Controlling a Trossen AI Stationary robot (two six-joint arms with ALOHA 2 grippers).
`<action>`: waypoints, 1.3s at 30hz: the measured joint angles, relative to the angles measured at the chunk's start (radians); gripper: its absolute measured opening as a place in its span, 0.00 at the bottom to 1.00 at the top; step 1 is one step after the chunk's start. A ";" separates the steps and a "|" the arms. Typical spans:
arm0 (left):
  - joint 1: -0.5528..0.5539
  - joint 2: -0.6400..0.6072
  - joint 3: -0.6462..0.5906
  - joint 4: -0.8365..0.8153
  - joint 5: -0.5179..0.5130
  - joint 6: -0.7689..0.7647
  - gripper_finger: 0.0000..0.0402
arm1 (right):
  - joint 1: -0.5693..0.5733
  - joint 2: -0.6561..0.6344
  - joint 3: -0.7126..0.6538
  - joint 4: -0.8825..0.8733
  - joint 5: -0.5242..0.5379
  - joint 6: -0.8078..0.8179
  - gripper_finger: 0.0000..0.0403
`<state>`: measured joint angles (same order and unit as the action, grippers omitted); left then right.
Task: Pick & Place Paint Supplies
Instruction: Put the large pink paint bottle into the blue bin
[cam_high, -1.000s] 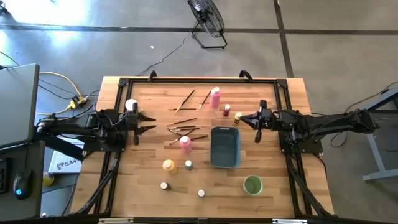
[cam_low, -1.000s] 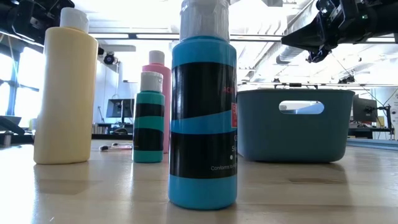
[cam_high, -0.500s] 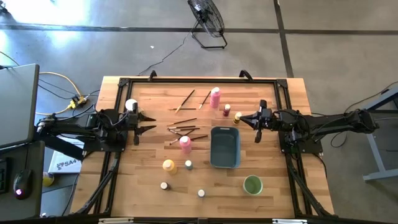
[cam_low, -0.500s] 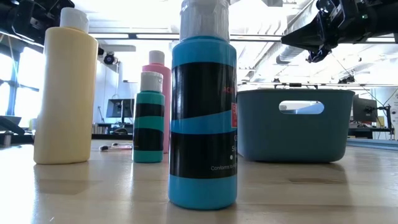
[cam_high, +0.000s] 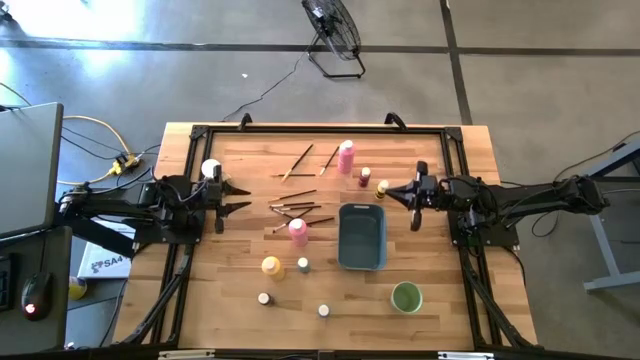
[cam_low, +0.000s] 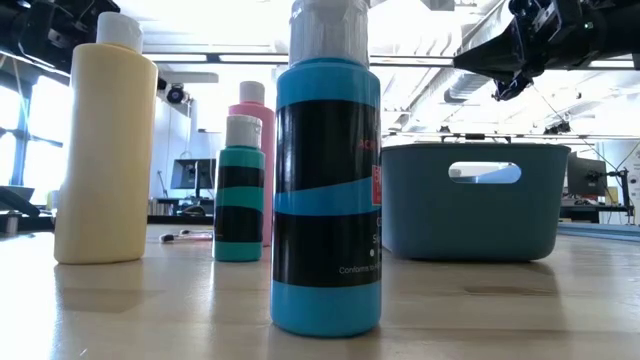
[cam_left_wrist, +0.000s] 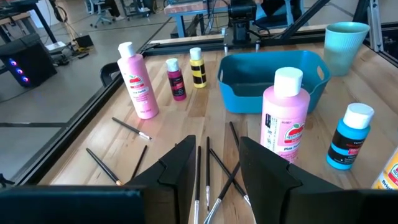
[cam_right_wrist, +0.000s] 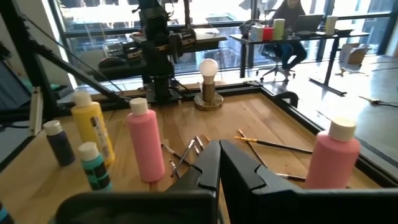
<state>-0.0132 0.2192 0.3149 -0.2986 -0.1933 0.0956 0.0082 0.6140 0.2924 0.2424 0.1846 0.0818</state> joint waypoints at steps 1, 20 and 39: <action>0.000 0.000 0.000 -0.002 0.000 0.000 0.30 | 0.000 0.000 0.000 0.000 -0.006 0.000 0.01; 0.000 0.000 0.000 0.066 0.000 -0.078 0.30 | 0.000 0.000 0.000 0.002 -0.009 0.000 0.01; 0.000 0.000 0.000 0.145 -0.075 -0.110 0.30 | 0.000 0.000 0.000 0.002 -0.002 -0.007 0.01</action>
<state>-0.0132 0.2195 0.3149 -0.1535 -0.2687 -0.0141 0.0082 0.6140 0.2924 0.2443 0.1822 0.0746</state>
